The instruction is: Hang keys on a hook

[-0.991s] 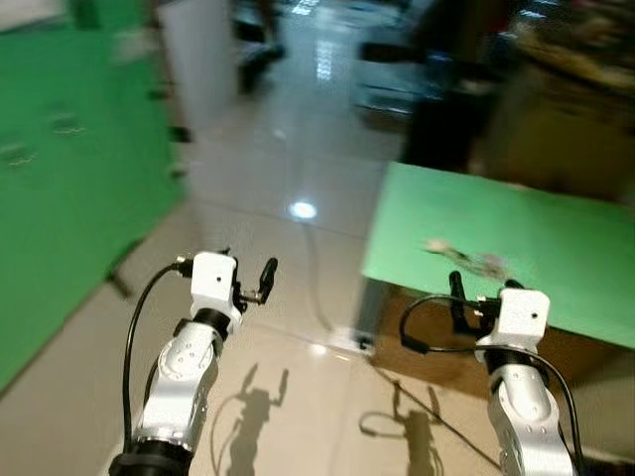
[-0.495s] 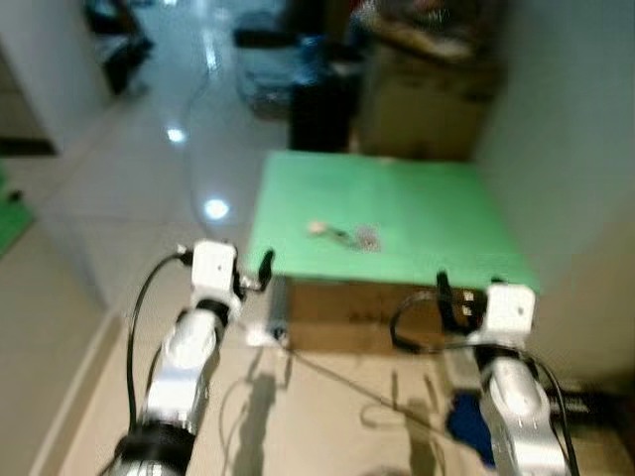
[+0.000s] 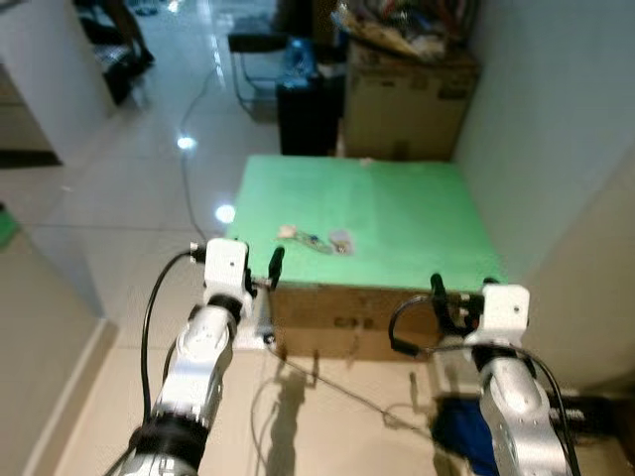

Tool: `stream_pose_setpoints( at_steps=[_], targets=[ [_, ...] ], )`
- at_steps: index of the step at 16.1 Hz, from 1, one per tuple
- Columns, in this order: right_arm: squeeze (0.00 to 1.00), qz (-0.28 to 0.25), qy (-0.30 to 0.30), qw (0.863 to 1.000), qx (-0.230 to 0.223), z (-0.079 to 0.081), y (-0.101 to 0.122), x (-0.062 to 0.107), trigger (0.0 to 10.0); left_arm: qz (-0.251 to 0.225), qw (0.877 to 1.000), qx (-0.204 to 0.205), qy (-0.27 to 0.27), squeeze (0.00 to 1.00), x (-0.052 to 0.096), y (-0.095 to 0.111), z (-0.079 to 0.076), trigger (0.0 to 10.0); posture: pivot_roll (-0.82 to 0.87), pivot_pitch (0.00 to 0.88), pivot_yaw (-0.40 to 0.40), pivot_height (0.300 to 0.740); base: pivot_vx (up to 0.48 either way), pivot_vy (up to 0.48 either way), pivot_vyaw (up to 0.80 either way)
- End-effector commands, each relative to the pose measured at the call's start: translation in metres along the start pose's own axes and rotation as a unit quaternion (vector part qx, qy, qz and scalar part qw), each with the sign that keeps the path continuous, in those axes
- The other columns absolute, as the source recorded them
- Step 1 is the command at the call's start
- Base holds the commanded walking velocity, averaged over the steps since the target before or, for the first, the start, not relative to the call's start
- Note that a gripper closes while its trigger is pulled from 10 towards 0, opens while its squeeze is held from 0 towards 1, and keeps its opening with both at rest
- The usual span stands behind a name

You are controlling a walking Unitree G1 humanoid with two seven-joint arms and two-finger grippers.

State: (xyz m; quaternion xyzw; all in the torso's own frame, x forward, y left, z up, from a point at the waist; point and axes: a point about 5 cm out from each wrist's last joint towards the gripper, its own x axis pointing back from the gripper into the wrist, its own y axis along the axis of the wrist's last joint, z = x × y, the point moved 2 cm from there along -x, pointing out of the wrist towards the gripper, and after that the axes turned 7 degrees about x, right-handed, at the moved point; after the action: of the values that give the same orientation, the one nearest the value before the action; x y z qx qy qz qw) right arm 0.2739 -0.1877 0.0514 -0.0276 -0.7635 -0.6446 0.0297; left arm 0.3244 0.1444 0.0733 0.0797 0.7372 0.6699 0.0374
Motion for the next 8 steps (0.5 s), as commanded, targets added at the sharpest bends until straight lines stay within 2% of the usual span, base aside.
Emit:
stream_pose_setpoints(
  at_steps=[1,8],
  targets=[
    [0.09,0.004,0.005,1.0,-0.006,0.0014,-0.0011,-0.0005,10.0,-0.012,1.0,0.003,0.013,0.0,-0.0024,0.0063,0.0035,10.0,-0.09,0.0,0.013,0.74,0.442,0.0,0.0],
    [0.09,0.009,0.008,1.0,-0.007,0.0028,-0.0032,0.001,10.0,-0.013,1.0,-0.004,0.004,0.0,-0.0039,0.0075,0.0014,10.0,-0.1,0.0,0.021,0.74,0.452,0.0,0.0]
  ],
)
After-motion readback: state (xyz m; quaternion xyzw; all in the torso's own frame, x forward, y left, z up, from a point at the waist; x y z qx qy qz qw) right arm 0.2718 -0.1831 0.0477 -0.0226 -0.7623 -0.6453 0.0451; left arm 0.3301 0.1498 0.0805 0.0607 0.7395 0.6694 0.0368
